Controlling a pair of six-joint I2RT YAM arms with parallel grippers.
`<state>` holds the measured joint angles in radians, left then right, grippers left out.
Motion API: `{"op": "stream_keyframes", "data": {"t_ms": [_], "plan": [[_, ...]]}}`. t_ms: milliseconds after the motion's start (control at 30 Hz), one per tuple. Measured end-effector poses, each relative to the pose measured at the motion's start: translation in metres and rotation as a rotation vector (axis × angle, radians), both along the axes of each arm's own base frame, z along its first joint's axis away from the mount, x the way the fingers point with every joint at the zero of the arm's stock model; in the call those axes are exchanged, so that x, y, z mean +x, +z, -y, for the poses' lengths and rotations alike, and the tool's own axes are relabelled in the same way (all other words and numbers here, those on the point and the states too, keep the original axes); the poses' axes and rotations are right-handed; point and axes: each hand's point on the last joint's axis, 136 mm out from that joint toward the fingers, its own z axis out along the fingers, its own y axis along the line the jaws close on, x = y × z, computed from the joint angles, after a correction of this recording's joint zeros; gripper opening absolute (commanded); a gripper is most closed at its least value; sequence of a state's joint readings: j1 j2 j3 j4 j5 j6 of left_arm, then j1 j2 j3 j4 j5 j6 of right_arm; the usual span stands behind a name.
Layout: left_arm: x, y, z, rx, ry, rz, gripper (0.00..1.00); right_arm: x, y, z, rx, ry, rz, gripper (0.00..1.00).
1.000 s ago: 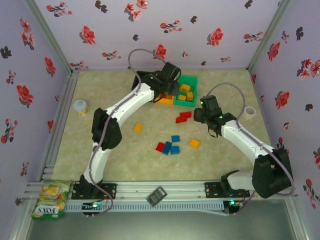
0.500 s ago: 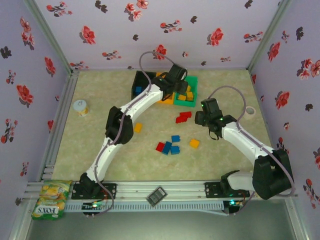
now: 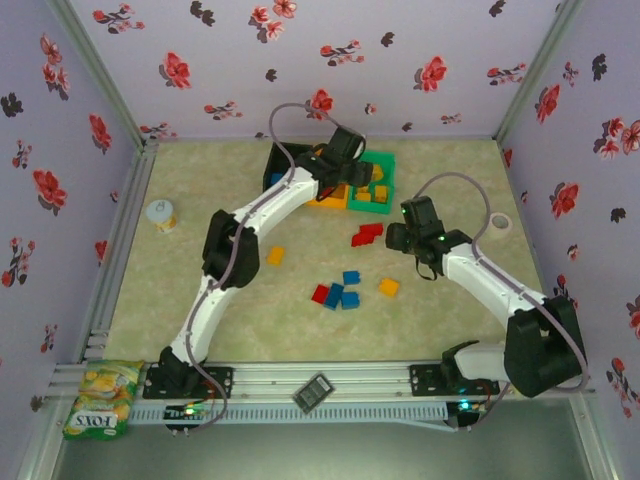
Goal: Sort the legos into containers by color
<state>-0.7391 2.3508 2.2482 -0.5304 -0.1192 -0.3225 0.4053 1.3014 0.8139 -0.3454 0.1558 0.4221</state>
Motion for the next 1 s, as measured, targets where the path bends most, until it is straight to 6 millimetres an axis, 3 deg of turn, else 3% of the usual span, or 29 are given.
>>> {"op": "stream_keyframes", "data": {"t_ms": [233, 333, 500, 600, 1000], "plan": [[-0.039, 0.063, -0.041, -0.029, 0.028, 0.029, 0.61, 0.000, -0.031, -0.034, -0.005, 0.068, -0.056, 0.67], [-0.059, 0.076, -0.061, -0.040, 0.049, 0.031, 0.62, 0.000, -0.046, -0.048, -0.023, 0.100, -0.088, 0.71], [-0.081, 0.063, -0.090, -0.011, 0.095, -0.001, 0.63, 0.010, -0.055, -0.065, -0.046, 0.131, -0.101, 0.77], [-0.084, 0.054, -0.099, 0.013, 0.114, -0.013, 0.63, 0.015, -0.058, -0.072, -0.056, 0.146, -0.102, 0.79], [-0.083, 0.061, -0.107, 0.010, 0.144, 0.003, 0.63, 0.033, -0.067, -0.091, -0.082, 0.192, -0.106, 0.83]]}}
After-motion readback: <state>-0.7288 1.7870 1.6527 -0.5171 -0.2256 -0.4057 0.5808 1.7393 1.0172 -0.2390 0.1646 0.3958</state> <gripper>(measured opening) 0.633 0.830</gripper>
